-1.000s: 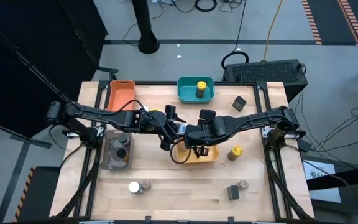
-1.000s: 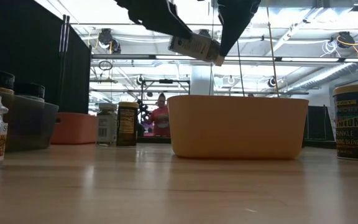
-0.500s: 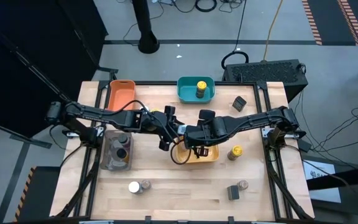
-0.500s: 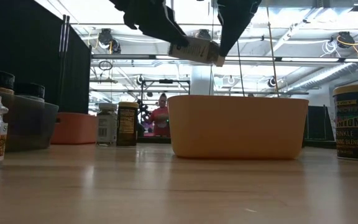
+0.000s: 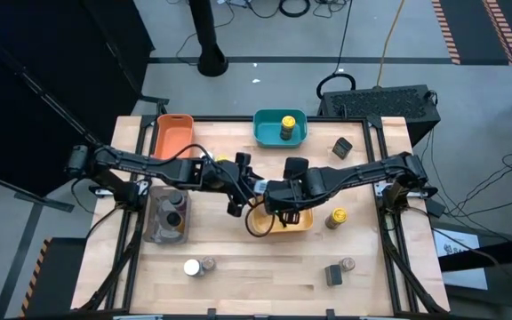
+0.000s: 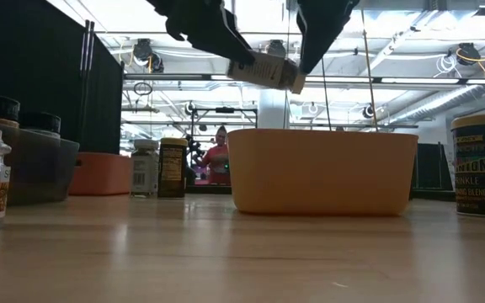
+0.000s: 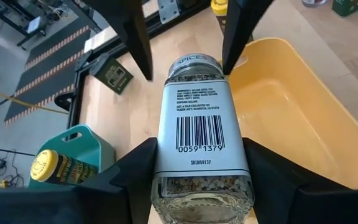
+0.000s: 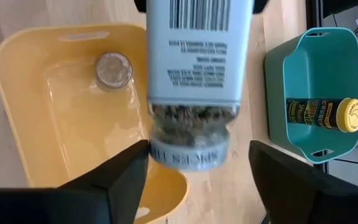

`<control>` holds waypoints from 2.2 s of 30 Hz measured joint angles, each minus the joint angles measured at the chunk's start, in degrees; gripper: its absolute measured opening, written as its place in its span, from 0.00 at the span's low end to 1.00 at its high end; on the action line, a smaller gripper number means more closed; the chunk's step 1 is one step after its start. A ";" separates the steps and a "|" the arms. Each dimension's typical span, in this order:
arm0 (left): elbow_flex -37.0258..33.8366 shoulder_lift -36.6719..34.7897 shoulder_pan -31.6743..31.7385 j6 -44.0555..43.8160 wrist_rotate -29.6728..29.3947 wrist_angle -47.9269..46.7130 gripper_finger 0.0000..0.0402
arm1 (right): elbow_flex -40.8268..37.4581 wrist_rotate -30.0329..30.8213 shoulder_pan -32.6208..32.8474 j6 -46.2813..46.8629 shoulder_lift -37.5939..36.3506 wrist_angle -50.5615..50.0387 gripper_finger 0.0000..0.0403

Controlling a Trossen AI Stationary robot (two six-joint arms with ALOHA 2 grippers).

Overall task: Sort spices by type
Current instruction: Put the bottom right white spice bottle into the orange bin

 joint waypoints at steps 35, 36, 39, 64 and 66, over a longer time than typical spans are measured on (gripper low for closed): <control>-24.55 -1.36 -10.95 4.29 13.83 87.14 0.51 | -54.43 12.67 17.81 -38.04 -30.03 117.25 0.71; -24.53 -1.36 -11.05 3.76 14.43 87.85 0.51 | -55.16 9.69 16.73 -37.22 -30.00 118.64 0.71; -24.53 -1.36 -10.69 3.36 15.01 88.73 0.51 | -55.43 2.71 13.83 -35.78 -29.75 121.49 0.71; -20.62 5.66 -7.30 1.69 15.11 91.73 0.51 | -50.23 -12.46 6.65 -44.55 -20.85 130.57 0.45; -20.60 5.58 -7.43 1.54 13.17 91.06 0.55 | -50.23 -12.49 6.69 -44.61 -20.85 130.58 0.40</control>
